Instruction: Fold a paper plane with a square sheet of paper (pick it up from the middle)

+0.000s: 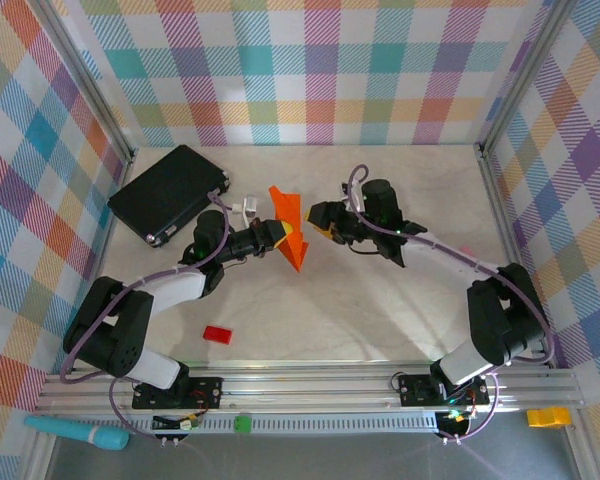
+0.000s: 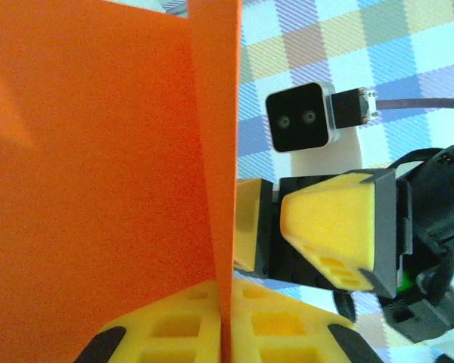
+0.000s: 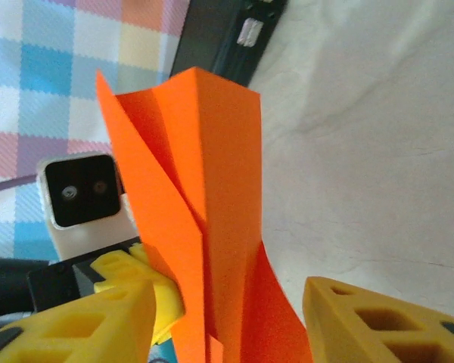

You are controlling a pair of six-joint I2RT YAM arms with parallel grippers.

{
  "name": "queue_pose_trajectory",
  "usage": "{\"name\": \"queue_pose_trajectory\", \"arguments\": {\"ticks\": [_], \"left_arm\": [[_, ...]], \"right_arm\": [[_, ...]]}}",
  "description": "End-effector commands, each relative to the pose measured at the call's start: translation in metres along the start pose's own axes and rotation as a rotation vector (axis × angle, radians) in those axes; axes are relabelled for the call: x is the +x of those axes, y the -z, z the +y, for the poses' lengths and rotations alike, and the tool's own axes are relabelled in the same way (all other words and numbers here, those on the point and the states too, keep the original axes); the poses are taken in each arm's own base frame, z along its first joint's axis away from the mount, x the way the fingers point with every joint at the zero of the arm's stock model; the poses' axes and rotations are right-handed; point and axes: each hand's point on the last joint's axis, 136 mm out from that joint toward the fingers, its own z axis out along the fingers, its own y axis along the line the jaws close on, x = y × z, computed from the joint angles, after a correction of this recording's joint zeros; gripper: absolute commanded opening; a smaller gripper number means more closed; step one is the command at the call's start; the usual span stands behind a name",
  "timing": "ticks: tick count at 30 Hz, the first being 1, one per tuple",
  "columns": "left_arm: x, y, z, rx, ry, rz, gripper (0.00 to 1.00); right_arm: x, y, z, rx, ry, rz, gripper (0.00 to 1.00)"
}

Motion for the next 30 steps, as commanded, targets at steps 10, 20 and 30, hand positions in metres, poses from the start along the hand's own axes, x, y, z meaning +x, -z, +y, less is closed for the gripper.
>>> {"name": "queue_pose_trajectory", "arguments": {"ticks": [10, 20, 30], "left_arm": [[-0.011, 0.022, 0.01, -0.447, -0.315, 0.088, 0.1], [-0.03, 0.03, 0.074, -1.016, -0.593, 0.206, 0.13], [-0.036, 0.006, 0.122, -1.341, -0.882, 0.364, 0.12]], "right_arm": [[-0.014, 0.049, -0.048, 0.233, 0.011, -0.151, 0.64], [-0.02, 0.093, -0.09, 0.484, 0.024, -0.258, 0.65], [-0.027, 0.122, -0.11, 0.585, 0.015, -0.312, 0.65]]}}
